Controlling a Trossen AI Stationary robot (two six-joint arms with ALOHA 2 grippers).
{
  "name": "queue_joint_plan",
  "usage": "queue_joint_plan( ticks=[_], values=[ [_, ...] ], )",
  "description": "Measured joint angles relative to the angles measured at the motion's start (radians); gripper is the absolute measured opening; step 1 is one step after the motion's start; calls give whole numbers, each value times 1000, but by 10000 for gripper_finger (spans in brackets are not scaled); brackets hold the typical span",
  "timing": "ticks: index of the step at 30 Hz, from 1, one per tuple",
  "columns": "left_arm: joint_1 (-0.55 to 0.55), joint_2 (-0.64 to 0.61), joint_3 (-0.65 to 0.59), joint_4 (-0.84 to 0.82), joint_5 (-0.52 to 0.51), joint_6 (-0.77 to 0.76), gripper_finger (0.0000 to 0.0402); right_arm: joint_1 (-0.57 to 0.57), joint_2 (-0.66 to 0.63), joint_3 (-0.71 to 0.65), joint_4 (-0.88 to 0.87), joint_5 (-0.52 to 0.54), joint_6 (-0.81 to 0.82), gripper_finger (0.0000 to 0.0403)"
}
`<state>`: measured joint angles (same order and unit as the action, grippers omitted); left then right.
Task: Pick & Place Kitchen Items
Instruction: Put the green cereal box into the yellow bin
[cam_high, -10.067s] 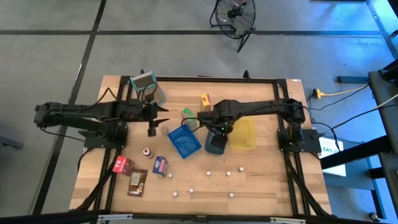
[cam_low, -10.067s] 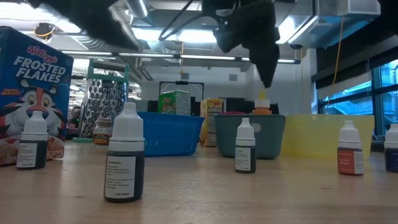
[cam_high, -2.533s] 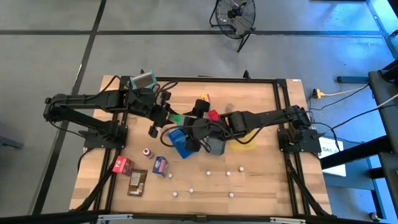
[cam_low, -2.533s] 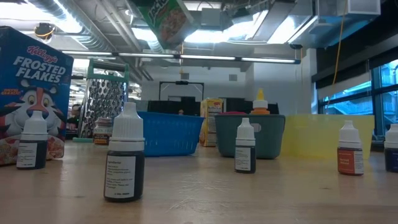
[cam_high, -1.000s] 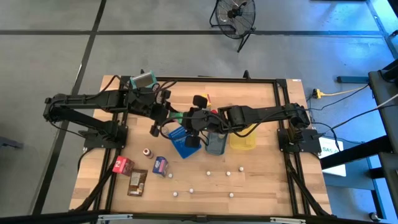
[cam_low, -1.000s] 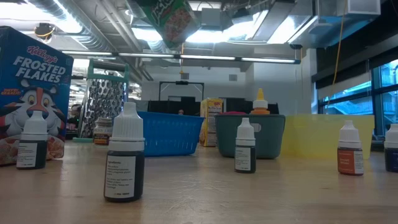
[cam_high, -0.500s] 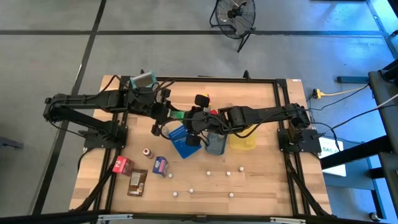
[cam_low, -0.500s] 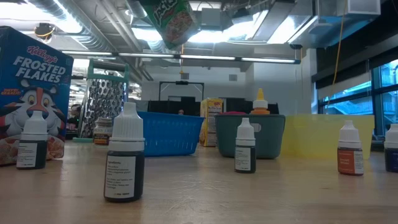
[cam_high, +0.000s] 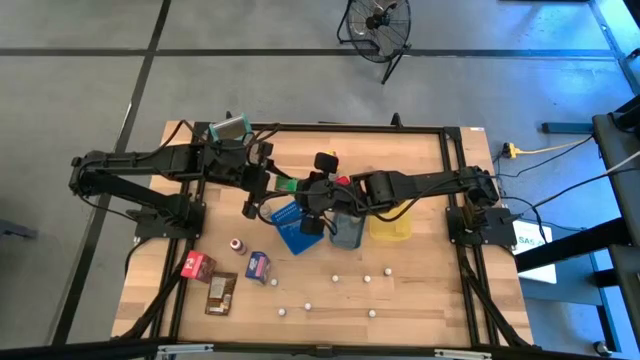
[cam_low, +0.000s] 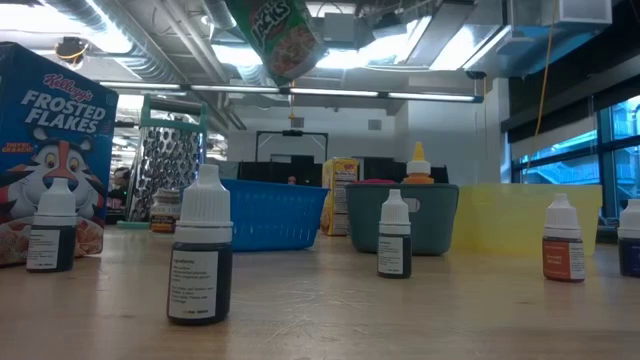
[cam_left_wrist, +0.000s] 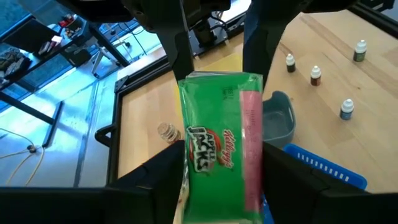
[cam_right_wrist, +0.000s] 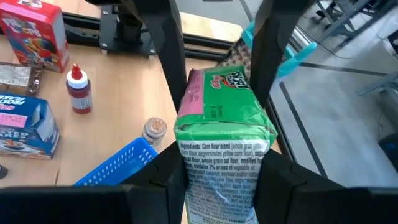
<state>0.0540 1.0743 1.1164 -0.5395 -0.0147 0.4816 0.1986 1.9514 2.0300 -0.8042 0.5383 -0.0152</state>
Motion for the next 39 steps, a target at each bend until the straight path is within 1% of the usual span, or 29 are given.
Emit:
queue_joint_plan(
  ticks=[6,13,18,24,32,34,36,39],
  values=[
    [0,-12,1,8,-1,1,196,1,0,0,-79,62,42,140],
    [0,-42,1,5,-1,10,196,0,0,0,-190,71,90,140],
    [0,-52,1,6,-2,11,196,0,0,0,-333,71,112,140],
    [0,-51,1,5,-2,10,194,7,-18,10,-545,59,200,140],
    [0,-51,1,6,-2,10,194,41,-54,11,-766,67,317,140],
    [0,-50,1,6,-3,10,194,49,-59,11,-766,66,327,140],
    [0,-50,1,6,-3,8,194,58,-77,9,-766,37,319,140],
    [0,-50,1,6,-3,2,194,68,-109,11,-767,40,314,140]
  ],
)
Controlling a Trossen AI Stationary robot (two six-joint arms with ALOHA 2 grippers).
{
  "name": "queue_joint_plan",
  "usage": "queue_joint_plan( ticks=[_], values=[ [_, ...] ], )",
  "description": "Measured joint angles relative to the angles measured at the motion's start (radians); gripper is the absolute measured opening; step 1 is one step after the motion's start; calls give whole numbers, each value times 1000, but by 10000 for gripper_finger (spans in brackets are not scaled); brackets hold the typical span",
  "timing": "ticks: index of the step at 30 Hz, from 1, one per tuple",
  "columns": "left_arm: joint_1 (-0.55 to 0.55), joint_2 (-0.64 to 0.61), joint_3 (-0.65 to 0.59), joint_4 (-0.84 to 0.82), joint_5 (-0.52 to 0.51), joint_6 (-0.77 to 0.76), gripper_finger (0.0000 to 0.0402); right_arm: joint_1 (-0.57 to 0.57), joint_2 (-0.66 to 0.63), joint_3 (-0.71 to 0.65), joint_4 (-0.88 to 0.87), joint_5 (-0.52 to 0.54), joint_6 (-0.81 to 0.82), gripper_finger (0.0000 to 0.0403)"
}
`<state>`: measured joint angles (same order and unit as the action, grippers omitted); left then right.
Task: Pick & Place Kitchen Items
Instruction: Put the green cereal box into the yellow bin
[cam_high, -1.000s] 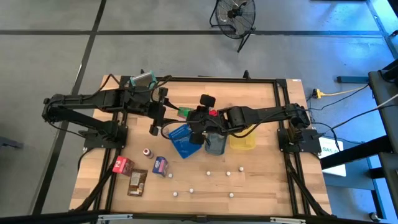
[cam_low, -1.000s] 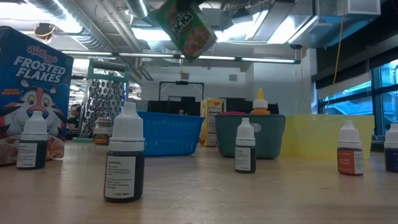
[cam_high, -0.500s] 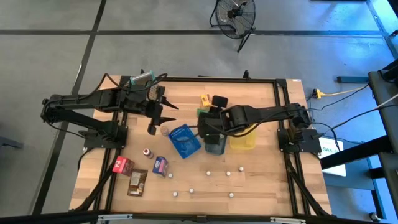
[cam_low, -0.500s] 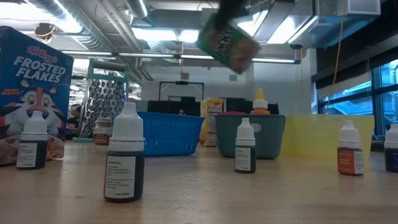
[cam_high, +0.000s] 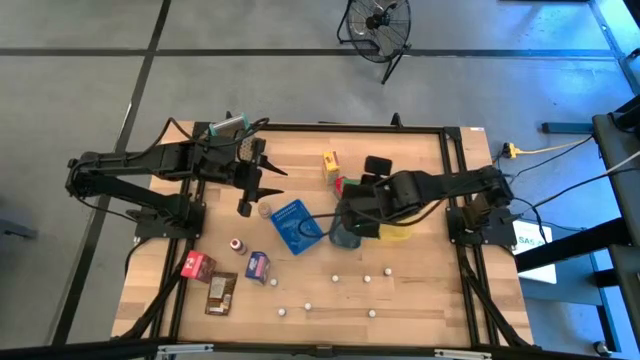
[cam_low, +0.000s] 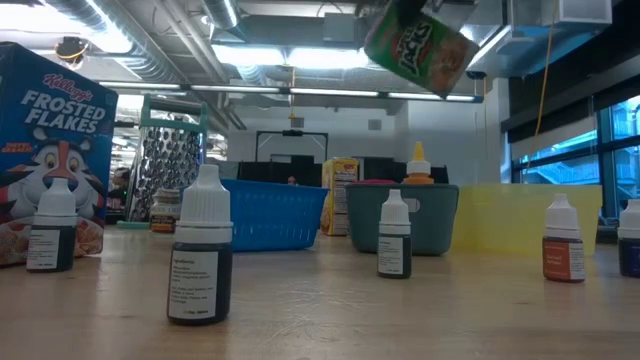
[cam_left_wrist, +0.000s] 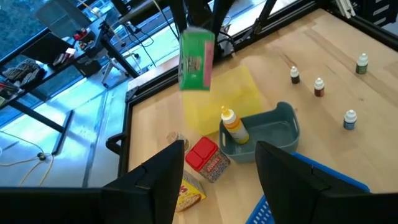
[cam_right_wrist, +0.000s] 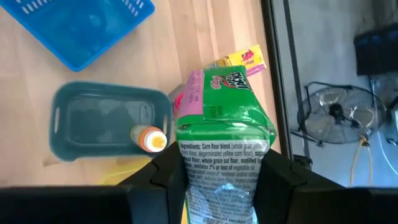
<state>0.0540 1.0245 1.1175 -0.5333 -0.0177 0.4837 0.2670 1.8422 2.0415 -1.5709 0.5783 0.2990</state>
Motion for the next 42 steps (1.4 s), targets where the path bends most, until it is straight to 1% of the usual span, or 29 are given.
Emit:
queue_joint_plan(
  ticks=[4,10,12,16,21,24,27,30,33,36,39,42],
  values=[
    [0,0,0,1,0,-1,194,11,-57,-1,0,-10,-10,140],
    [0,0,0,2,-2,-10,194,33,-203,-1,0,-49,-21,140],
    [0,0,0,2,-2,-20,194,43,-266,-1,0,-73,-22,140],
    [0,0,0,2,-3,-30,193,63,-403,-15,0,-183,-38,140],
    [0,2,0,2,-15,-37,196,104,-603,-114,0,-189,39,140],
    [0,6,0,2,-15,-37,196,123,-731,-219,0,-190,112,140],
    [0,14,0,6,-15,-42,196,136,-855,-354,0,-180,200,140],
    [0,15,0,6,-16,-51,196,143,-967,-511,4,-145,279,140],
    [0,20,0,6,-16,-52,196,143,-1072,-687,67,-107,314,140],
    [0,21,0,9,-16,-52,196,142,-1155,-868,225,-52,285,140],
    [0,24,0,7,-16,-52,196,142,-1204,-1029,448,-2,168,140],
    [0,23,0,8,-16,-53,196,142,-1216,-1175,661,31,39,140]
  ],
)
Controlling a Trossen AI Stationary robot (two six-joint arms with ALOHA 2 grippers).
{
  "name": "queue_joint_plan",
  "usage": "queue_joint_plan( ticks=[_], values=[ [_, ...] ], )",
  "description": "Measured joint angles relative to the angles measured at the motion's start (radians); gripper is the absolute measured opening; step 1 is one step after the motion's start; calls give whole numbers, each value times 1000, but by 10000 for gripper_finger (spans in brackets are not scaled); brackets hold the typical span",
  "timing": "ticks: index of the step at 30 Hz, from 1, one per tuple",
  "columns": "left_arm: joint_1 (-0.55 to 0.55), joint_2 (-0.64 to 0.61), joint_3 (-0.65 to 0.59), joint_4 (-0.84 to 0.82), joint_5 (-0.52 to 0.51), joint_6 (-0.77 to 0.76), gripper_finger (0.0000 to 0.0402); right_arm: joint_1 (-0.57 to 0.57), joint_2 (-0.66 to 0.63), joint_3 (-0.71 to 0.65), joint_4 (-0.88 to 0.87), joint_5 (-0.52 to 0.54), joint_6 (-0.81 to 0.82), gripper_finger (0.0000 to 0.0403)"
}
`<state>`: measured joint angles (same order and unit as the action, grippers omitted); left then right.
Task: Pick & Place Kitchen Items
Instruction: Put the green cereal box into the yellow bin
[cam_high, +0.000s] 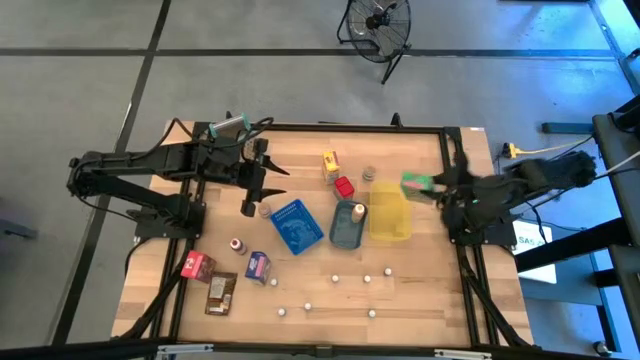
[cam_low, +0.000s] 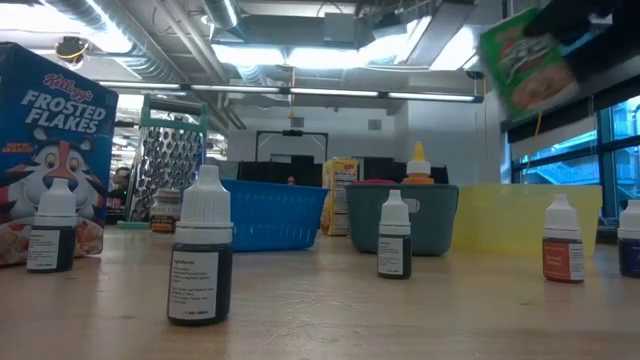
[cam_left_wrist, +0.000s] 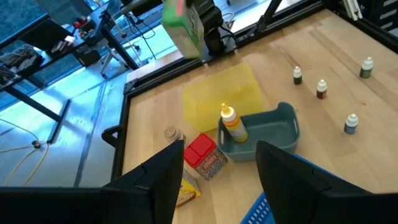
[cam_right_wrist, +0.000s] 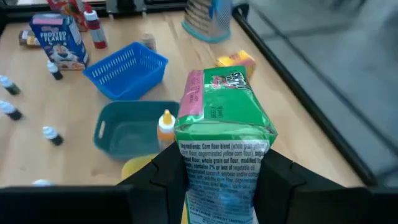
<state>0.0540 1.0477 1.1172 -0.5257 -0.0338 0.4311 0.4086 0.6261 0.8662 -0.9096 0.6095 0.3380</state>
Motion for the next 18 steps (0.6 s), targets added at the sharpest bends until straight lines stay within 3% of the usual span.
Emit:
queue_joint_plan(
  ticks=[5,9,18],
  values=[
    [0,0,0,-1,0,-22,196,-23,14,-195,290,95,-140,140],
    [0,0,0,-1,0,-28,196,-56,33,-311,486,155,-164,140],
    [0,0,0,-1,0,-27,196,-134,75,-342,527,212,-98,140]
  ],
)
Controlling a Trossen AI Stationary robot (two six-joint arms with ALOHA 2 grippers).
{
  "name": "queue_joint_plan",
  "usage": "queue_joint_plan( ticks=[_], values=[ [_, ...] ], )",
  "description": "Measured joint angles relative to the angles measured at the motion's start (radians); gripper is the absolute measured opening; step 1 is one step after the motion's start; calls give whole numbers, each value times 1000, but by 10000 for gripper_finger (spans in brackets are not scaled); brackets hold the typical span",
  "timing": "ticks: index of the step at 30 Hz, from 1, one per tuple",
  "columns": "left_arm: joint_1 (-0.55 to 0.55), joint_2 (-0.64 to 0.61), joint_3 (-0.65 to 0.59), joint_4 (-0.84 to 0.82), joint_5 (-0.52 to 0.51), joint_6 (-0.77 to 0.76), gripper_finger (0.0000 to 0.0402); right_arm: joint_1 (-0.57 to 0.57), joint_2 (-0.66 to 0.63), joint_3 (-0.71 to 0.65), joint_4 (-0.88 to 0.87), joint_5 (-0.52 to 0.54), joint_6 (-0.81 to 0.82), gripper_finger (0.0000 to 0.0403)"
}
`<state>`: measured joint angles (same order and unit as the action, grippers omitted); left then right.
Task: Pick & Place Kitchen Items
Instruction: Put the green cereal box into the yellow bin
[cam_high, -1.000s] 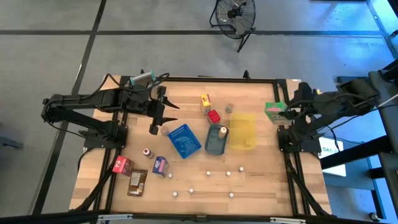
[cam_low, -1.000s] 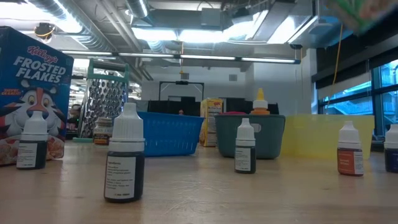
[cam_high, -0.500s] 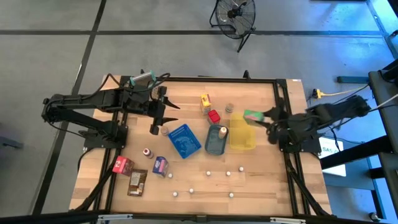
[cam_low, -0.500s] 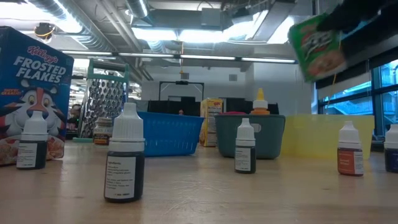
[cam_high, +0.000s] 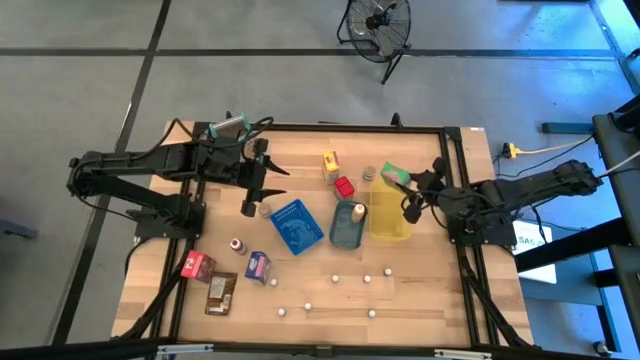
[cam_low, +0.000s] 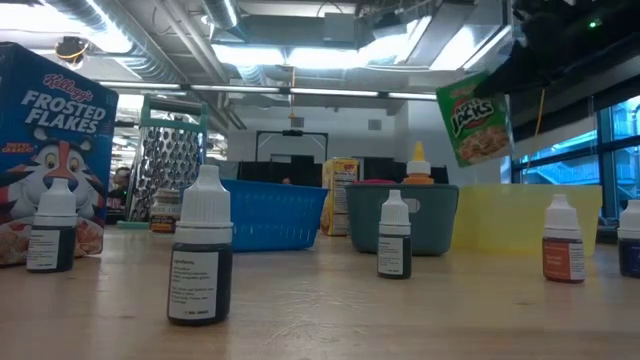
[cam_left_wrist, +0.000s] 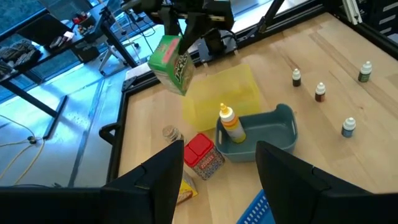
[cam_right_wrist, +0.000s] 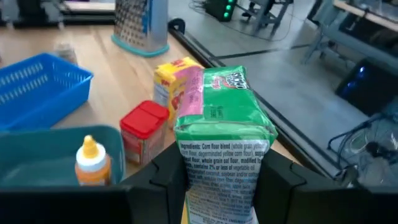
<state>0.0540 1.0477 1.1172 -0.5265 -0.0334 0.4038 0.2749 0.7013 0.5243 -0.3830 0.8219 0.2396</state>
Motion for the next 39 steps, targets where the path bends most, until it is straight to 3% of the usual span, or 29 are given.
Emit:
queue_joint_plan(
  ticks=[7,11,16,24,28,34,39],
  values=[
    [0,0,0,0,0,1,196,-5,47,0,17,-55,93,140],
    [0,0,0,0,0,2,196,-7,79,0,-3,-133,61,140],
    [0,0,0,0,0,2,196,-18,98,0,-51,-142,-15,140],
    [0,0,0,0,0,1,196,-60,26,55,-351,-153,75,140],
    [0,0,0,11,-2,2,196,-60,-37,69,-400,-179,86,140],
    [0,5,0,39,-2,3,196,-69,-134,69,-380,-195,69,140],
    [0,22,-1,35,-3,10,196,-75,-154,11,-99,-332,-102,140]
  ],
)
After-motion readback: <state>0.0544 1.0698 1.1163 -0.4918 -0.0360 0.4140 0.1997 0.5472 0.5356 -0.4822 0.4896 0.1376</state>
